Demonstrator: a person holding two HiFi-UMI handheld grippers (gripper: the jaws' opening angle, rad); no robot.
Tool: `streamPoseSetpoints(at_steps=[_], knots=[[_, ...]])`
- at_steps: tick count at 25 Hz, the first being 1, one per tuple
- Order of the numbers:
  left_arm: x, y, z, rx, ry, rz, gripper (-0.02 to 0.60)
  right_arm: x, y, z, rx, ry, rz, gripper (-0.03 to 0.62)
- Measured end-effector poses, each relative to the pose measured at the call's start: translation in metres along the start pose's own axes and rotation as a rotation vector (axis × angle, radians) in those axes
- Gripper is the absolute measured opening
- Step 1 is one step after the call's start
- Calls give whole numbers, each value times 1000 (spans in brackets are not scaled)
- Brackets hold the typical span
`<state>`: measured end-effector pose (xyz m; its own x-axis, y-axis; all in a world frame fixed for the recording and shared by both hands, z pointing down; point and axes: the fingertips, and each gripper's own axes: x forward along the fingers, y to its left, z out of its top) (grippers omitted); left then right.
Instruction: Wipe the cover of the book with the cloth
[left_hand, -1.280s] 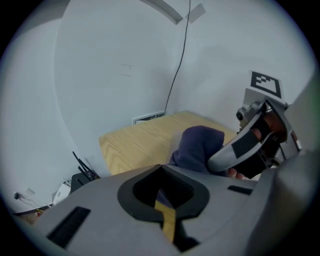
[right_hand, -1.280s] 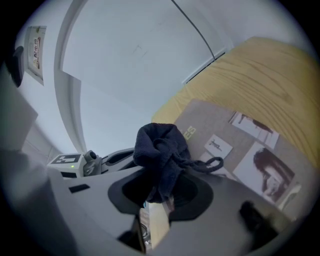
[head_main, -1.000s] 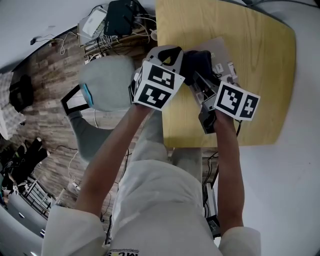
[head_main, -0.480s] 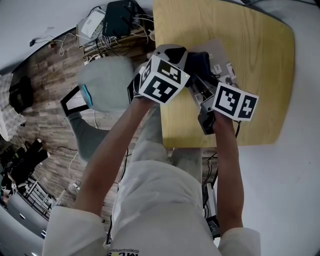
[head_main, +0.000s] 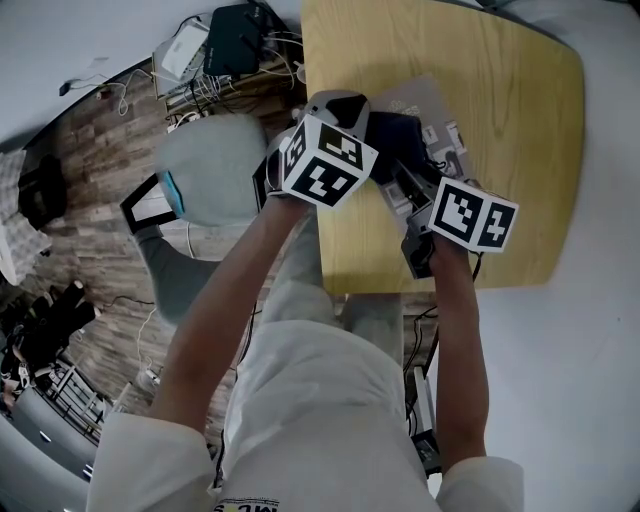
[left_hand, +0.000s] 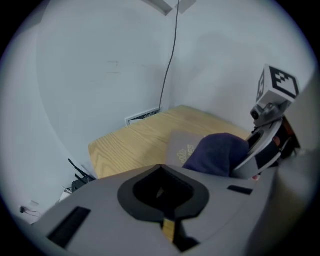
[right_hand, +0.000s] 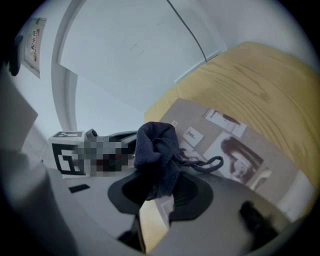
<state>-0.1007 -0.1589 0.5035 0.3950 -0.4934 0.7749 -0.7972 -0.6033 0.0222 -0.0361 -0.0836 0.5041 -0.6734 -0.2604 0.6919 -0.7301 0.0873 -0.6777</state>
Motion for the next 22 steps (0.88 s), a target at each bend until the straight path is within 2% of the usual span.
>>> streamPoseSetpoints(at_steps=[22], knots=[[2,-3,-1,19,11,95,9,-72,-57,-78,69,-5,-111,104]])
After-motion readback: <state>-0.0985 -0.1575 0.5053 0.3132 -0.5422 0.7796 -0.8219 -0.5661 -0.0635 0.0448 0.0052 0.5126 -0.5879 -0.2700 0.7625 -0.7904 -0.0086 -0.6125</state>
